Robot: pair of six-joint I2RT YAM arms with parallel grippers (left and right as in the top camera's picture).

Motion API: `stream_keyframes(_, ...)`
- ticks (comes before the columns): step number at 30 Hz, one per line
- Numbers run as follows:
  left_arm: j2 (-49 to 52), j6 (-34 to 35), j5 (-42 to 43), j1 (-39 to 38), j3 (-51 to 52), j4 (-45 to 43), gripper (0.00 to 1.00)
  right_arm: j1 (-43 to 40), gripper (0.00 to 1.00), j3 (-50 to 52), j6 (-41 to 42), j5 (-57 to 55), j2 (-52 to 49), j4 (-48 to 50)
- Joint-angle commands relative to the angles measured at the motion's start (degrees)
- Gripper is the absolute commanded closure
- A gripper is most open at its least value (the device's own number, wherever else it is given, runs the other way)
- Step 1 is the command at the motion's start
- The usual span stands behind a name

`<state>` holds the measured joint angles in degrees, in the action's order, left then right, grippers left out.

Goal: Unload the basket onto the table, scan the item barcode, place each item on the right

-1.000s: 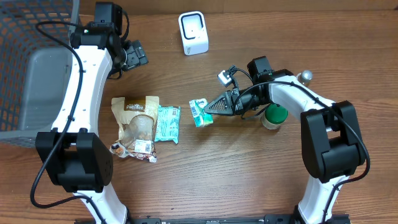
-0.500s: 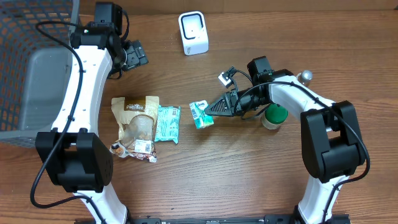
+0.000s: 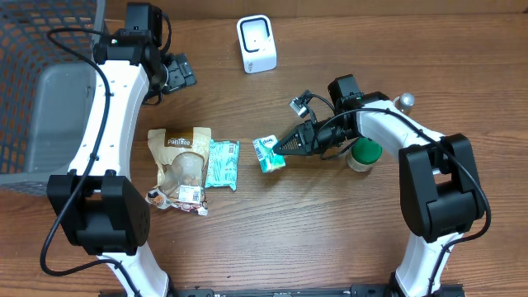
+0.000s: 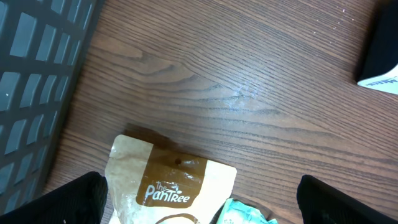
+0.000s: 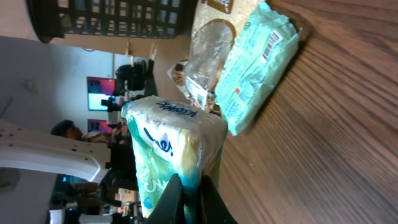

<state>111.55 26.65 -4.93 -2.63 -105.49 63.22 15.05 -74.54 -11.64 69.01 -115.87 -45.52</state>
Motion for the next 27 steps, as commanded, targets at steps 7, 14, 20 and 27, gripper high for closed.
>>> stream_keyframes(7, -0.7, 0.6, 0.2, -0.4, -1.1, 0.0, 0.0, 0.1, 0.96, 0.3, -0.2, -4.2, 0.8, 0.2)
stream_keyframes(14, -0.7, 0.6, 0.2, -0.4, -1.1, 0.0, 0.0, 0.1, 0.96, 0.3, 2.4, -9.2, 0.8, 0.2)
stream_keyframes(20, -0.7, 0.6, 0.2, -0.4, -1.0, 0.0, 0.0, 0.1, 0.96, 0.3, 5.8, -16.9, 0.8, 0.2)
stream_keyframes(27, -0.7, 0.6, 0.3, -0.4, -1.0, 0.0, 0.0, 0.1, 0.96, 0.3, 7.6, -22.6, 0.8, 0.2)
